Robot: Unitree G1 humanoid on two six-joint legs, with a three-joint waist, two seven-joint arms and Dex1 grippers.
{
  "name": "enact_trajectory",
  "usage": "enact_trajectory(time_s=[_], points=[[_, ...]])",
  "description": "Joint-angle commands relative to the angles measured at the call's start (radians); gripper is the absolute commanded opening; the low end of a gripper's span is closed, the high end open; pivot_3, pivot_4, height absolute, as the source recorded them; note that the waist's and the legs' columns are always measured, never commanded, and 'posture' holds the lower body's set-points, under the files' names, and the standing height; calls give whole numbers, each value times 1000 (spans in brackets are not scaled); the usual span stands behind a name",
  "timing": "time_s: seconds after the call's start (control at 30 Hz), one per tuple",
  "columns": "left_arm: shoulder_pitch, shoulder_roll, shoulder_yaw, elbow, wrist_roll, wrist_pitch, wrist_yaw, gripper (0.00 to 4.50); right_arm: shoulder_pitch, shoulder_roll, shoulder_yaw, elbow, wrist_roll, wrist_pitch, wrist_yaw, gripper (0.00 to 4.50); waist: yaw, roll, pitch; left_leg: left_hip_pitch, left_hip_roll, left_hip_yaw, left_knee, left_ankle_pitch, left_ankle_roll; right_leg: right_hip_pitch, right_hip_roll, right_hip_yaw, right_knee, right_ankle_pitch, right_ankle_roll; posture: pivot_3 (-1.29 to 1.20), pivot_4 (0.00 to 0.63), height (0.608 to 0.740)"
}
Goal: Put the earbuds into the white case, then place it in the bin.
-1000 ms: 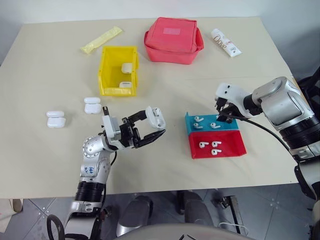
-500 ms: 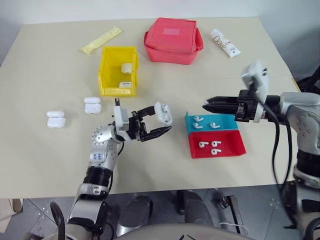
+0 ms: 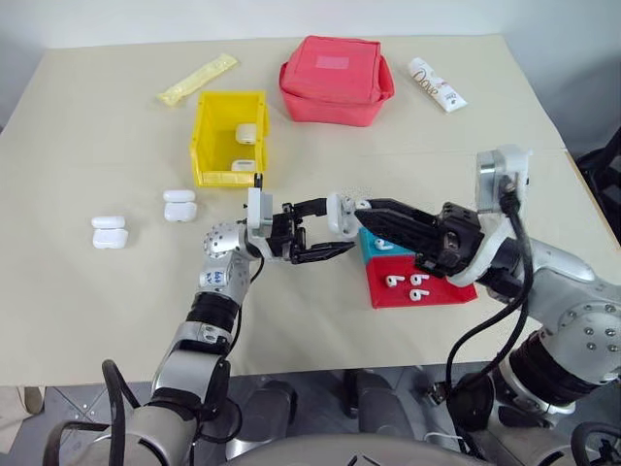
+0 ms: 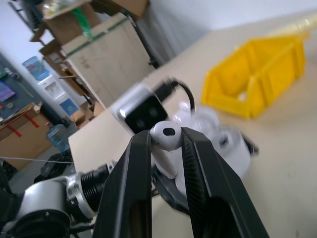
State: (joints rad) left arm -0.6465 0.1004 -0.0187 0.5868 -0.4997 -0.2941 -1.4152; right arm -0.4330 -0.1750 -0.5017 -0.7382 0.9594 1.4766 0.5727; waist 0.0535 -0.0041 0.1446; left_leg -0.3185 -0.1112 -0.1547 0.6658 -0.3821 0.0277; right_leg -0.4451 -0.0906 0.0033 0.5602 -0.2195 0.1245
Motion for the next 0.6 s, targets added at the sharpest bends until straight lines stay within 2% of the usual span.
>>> enact_trajectory(time_s=[0.03, 0.6], points=[[-10, -4, -3, -67, -12, 23, -13, 2744, 15, -28, 66, 10, 10, -102, -22, 487, -7, 0, 0, 0, 0, 0, 0, 0, 0, 0, 0, 0, 0, 0, 0, 0, 150, 740], [5, -10, 16, -145, -29, 94, 24, 2744, 163, -237, 312, 79, -29, -413, 14, 487, -9, 0, 0, 0, 0, 0, 0, 0, 0, 0, 0, 0, -1, 0, 0, 0, 150, 740]])
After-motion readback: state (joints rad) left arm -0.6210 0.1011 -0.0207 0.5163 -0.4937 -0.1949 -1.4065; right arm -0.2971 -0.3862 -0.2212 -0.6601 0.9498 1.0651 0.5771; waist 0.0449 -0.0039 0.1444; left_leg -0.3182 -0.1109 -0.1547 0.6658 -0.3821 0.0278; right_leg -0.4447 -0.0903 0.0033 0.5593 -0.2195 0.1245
